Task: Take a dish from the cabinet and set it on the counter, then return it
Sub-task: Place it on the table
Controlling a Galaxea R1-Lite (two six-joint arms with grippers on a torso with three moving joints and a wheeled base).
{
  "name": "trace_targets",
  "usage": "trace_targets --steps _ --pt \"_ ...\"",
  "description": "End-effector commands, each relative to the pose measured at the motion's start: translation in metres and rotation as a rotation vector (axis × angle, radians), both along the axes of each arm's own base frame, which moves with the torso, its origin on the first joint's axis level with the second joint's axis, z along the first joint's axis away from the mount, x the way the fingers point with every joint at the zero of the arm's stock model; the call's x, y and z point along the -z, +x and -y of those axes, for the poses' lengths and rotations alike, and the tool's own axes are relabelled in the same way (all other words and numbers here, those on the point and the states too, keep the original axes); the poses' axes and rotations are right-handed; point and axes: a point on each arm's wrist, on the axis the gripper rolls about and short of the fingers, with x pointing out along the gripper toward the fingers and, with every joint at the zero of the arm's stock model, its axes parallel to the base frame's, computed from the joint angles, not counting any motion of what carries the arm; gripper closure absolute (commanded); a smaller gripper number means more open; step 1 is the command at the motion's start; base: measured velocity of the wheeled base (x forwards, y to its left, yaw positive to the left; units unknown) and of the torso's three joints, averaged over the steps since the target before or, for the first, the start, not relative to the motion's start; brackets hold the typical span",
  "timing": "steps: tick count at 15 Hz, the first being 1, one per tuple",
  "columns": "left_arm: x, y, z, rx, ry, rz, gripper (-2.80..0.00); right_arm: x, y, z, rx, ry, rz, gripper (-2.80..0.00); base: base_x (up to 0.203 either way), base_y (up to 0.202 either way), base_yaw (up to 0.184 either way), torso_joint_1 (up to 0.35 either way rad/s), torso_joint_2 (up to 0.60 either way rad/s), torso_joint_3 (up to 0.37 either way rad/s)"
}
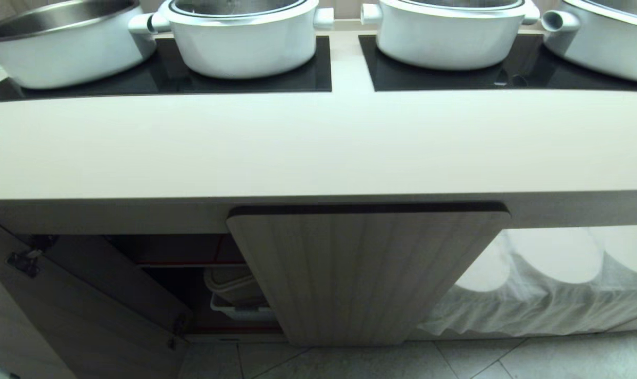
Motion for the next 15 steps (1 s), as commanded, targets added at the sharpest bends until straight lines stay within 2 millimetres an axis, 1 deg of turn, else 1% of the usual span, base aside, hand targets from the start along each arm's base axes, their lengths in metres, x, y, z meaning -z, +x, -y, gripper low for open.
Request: trace_targets --steps 1,4,11,15 --pt "0.0017 -0.0003 0.0000 0.000 0.000 -0.011 0.00 -0.0001 0.0000 0.0000 -0.002 0.001 0.001 0.00 0.000 0.000 0.000 0.242 -0.53 -0.289" --pt "0.0013 -0.0005 0.0007 0.026 0.000 -0.009 0.00 -0.0001 0.0000 0.0000 -0.001 0.038 0.001 0.00 0.000 0.000 0.000 0.249 -0.55 -0.297" --pt "0.0017 -0.0005 0.0009 0.030 0.001 -0.012 0.00 -0.0001 0.0000 0.0000 -0.001 0.042 0.001 0.00 0.000 0.000 0.000 0.276 -0.59 -0.308" --pt "0.0017 -0.0005 0.0009 0.033 0.000 -0.013 0.00 -0.0001 0.0000 0.0000 -0.001 0.042 0.001 0.00 0.000 0.000 0.000 0.194 -0.38 -0.205"
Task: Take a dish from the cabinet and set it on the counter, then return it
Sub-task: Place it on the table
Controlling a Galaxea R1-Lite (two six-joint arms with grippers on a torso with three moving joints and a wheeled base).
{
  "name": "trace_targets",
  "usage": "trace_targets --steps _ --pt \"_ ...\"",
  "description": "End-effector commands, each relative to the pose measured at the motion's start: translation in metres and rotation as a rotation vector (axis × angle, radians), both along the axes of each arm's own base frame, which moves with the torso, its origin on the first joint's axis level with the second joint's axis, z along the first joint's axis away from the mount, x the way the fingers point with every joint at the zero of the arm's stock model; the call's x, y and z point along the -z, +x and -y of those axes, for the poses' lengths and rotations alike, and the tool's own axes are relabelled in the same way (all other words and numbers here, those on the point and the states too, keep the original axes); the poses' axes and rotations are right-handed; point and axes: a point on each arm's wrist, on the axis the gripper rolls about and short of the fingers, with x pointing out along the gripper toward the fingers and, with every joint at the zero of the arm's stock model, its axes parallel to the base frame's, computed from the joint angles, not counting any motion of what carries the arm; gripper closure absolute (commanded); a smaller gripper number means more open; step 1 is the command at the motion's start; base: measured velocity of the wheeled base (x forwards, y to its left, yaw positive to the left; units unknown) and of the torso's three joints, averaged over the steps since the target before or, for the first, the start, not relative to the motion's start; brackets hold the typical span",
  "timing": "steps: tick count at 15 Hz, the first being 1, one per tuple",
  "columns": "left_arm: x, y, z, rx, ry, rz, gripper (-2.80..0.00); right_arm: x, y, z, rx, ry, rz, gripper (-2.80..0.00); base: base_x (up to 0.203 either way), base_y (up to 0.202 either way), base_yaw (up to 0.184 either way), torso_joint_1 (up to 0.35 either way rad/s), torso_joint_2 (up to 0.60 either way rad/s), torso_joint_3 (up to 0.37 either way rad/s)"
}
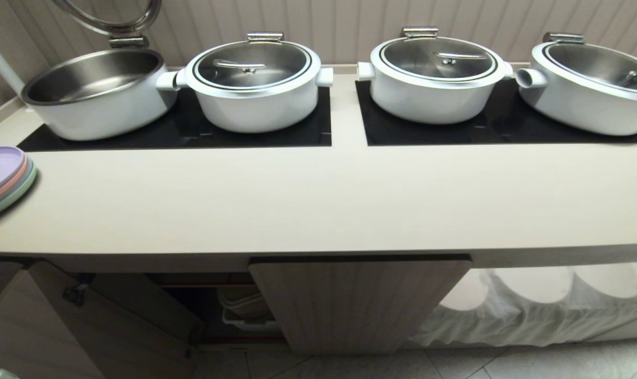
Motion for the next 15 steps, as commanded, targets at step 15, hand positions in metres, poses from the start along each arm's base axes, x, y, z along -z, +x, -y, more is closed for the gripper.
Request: trace_targets --steps 15 --pt "0.0000 -0.0001 -0.0001 -0.002 -0.003 0.000 0.00 0.0000 0.0000 0.0000 -0.001 0.000 0.000 0.00 0.000 0.000 0.000 0.157 -0.32 -0.161"
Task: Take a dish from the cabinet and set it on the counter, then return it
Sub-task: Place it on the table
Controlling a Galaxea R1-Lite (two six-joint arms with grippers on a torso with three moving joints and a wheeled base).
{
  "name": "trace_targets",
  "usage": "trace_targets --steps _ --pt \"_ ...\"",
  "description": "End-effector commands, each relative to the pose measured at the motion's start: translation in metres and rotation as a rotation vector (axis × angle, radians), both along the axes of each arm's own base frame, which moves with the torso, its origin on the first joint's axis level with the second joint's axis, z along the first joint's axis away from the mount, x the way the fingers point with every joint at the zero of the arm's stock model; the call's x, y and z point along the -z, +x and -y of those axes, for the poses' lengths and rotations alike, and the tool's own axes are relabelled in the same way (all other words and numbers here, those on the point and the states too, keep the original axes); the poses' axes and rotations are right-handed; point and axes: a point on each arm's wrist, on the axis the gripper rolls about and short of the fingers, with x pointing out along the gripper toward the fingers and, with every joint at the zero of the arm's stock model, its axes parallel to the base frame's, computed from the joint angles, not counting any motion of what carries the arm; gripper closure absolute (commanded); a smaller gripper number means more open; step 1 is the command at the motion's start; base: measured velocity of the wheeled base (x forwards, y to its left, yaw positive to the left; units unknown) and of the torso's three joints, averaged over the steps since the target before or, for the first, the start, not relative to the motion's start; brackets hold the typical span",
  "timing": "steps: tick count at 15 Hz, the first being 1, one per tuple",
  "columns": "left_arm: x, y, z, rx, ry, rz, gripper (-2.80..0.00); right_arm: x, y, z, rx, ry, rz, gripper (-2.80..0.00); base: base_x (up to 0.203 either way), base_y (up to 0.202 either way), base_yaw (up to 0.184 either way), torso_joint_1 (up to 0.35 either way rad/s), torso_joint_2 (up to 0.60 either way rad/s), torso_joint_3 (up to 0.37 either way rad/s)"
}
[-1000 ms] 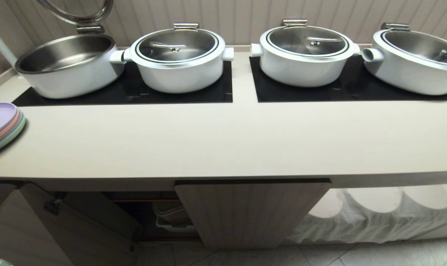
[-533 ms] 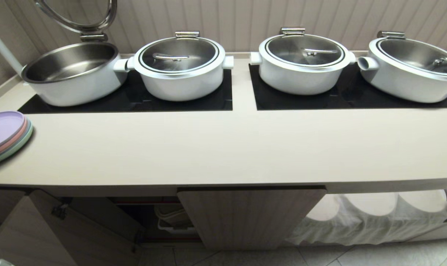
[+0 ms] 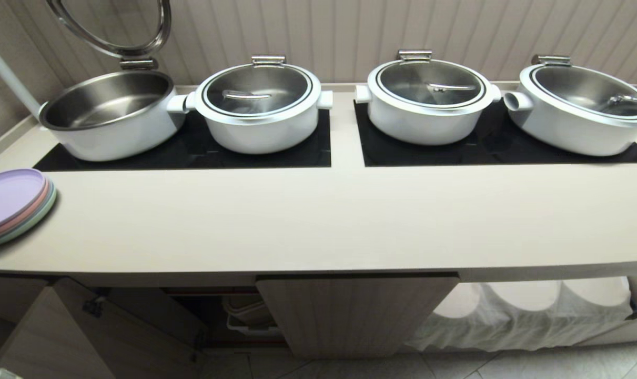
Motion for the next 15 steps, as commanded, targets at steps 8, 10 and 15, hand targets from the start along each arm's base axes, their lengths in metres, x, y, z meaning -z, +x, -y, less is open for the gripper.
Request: trace_targets --steps 8,10,15 --pt "0.000 0.000 0.000 -0.004 -0.001 0.001 0.00 0.000 0.000 0.000 -0.001 0.000 0.000 0.00 0.000 0.000 0.000 0.000 0.00 0.000" --pt "-0.002 0.000 0.000 -0.007 -0.001 0.006 0.00 0.000 0.000 0.000 0.001 0.000 0.000 0.00 0.000 0.000 0.000 0.000 0.00 0.000" --pt "-0.013 0.003 0.001 -0.011 -0.011 0.047 0.00 0.000 0.000 0.000 -0.001 0.000 0.000 0.00 0.000 0.000 0.000 0.000 0.00 0.000"
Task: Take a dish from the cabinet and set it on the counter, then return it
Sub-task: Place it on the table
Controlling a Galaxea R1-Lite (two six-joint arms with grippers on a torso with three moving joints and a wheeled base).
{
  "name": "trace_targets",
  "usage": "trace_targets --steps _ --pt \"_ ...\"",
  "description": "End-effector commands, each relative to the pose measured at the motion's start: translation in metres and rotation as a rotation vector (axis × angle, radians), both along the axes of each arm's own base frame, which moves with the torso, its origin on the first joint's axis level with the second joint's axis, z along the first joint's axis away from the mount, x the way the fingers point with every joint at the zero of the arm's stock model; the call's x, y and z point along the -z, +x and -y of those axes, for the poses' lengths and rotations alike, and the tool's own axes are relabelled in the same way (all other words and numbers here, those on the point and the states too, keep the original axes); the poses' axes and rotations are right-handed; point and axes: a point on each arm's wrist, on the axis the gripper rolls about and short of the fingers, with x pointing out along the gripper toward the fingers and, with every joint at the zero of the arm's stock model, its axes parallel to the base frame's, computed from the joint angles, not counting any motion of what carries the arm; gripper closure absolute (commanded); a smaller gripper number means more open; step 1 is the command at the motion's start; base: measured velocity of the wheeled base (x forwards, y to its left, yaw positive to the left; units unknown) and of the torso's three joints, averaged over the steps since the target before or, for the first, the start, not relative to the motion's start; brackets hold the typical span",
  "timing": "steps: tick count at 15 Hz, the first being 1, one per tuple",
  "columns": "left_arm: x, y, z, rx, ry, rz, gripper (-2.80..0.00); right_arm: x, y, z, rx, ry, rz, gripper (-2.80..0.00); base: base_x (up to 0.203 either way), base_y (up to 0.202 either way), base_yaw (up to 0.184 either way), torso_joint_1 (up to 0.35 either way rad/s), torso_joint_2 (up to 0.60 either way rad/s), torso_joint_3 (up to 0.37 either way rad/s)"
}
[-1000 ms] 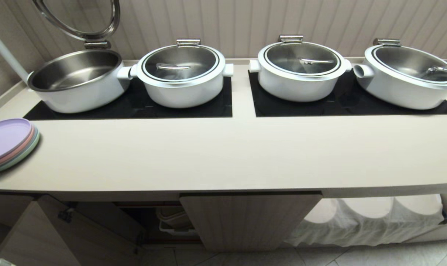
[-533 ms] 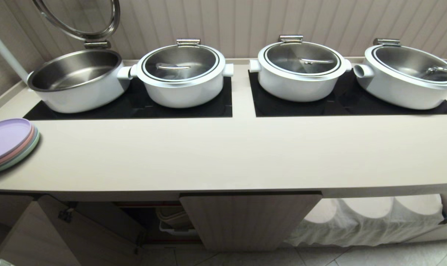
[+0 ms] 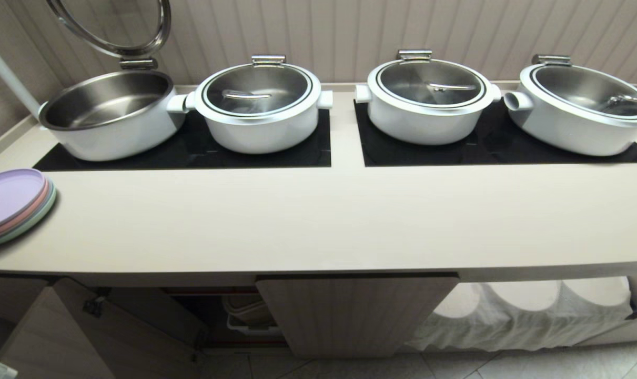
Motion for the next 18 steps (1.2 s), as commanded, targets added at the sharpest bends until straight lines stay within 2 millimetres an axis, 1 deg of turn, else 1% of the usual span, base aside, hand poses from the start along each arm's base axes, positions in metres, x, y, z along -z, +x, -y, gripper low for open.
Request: trace_targets --steps 1,12,16,18 --pt "-0.0041 0.0009 0.0004 0.001 -0.007 0.013 0.00 0.0000 0.0000 0.0000 0.000 0.000 0.000 0.00 0.000 0.000 0.000 0.000 0.00 0.000" --pt "-0.0010 0.0006 -0.0006 -0.027 0.020 0.009 0.00 0.0000 0.0000 0.0000 -0.001 0.000 0.000 0.00 0.000 0.000 0.000 0.000 0.00 0.000" --pt "-0.0014 0.0059 0.0011 -0.030 0.040 -0.021 0.00 0.0000 0.0000 0.0000 0.000 0.000 0.000 0.00 0.000 0.000 0.000 0.000 0.00 0.000" --pt "-0.0003 0.0069 0.0012 -0.008 0.082 -0.016 0.00 0.0000 0.0000 0.0000 -0.001 0.000 0.000 0.00 0.000 0.000 0.000 0.000 0.00 0.000"
